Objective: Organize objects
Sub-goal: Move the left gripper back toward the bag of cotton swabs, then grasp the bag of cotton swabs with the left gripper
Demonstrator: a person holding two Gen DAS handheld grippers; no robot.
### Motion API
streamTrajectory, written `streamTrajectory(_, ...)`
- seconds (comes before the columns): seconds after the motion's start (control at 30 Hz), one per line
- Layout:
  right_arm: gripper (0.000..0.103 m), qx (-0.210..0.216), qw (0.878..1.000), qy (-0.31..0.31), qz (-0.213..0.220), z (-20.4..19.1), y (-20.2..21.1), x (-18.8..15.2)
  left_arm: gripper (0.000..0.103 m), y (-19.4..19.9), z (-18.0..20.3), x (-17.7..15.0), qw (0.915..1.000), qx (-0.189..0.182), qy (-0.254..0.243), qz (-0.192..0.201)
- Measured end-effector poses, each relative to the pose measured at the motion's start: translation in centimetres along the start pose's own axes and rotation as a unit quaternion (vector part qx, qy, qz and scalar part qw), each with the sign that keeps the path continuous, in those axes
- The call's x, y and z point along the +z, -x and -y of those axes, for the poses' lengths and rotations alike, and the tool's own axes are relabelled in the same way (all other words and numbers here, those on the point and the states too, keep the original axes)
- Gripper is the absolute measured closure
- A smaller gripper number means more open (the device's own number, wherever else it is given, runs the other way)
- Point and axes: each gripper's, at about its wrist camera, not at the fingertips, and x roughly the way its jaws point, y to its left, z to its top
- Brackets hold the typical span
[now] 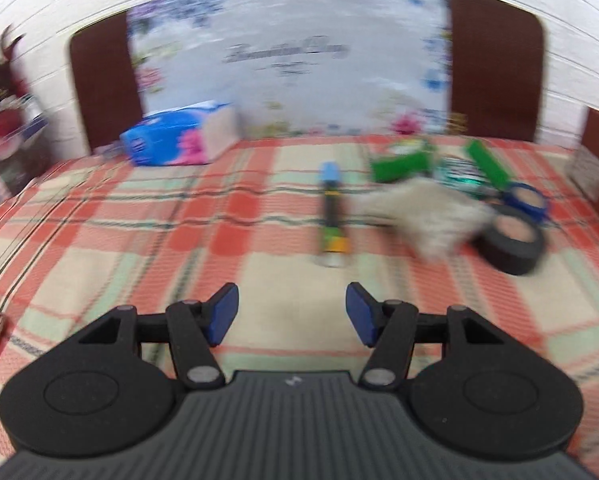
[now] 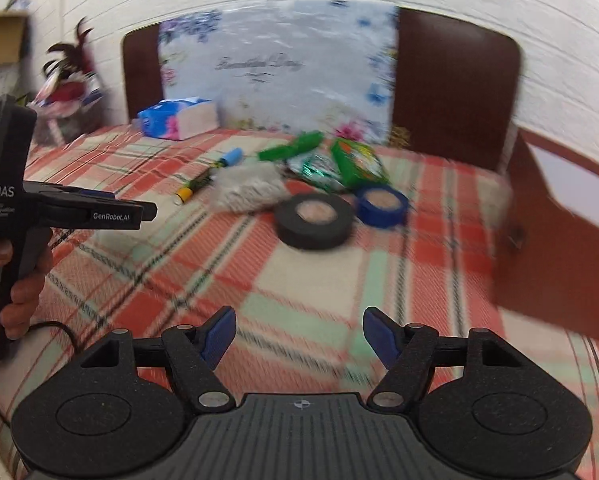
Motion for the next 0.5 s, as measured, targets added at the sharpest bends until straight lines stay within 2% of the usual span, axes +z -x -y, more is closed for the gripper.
streamTrajectory(0.03,0.034,0.001,1.000,0.016,0.007,-0.5,-1.1,1.0,0.041,-0.8,-0.9,-0.6,0.9999,0.010,0.012,0.002)
streamTrajectory(0.07,0.034,0.001,0.999,0.031,0.015,-1.1,-2.3,2.0,0.040,-1.6,-2.2,-1.1,0.9990,0.000,0.045,-0.007)
streamTrajectory(0.13,0.034,0.001,0.998,0.049,0.030,-1.9,-4.6,4.1,0.037,-1.5,-4.1,-1.1,0.9942,-0.025,0.103,0.014)
streamTrajectory(0.27,0.031,0.023,0.998,0.044,0.040,-2.2,-8.7,8.2,0.036,-2.0,-4.3,-1.1,0.9948,-0.020,0.099,0.015)
streamTrajectory(0.33,0.027,0.047,0.998,0.038,0.018,-2.1,-11.0,9.8,0.036,-1.9,-4.4,-1.2,0.9942,-0.025,0.104,0.017)
streamTrajectory(0.37,0.028,0.050,0.998,0.043,0.002,-2.2,-12.2,10.1,0.036,-1.9,-4.5,-1.2,0.9936,-0.027,0.108,0.018)
streamTrajectory(0.4,0.030,0.047,0.997,0.051,-0.019,-2.3,-13.3,10.2,0.036,-2.0,-4.7,-1.2,0.9932,-0.029,0.111,0.019)
streamTrajectory(0.47,0.054,0.068,0.995,0.041,-0.067,-2.0,-15.0,10.0,0.036,-1.9,-4.3,-1.2,0.9930,-0.030,0.113,0.019)
streamTrajectory(0.5,0.058,0.072,0.995,0.026,-0.063,-2.0,-14.7,9.8,0.036,-1.9,-4.3,-1.2,0.9929,-0.030,0.113,0.020)
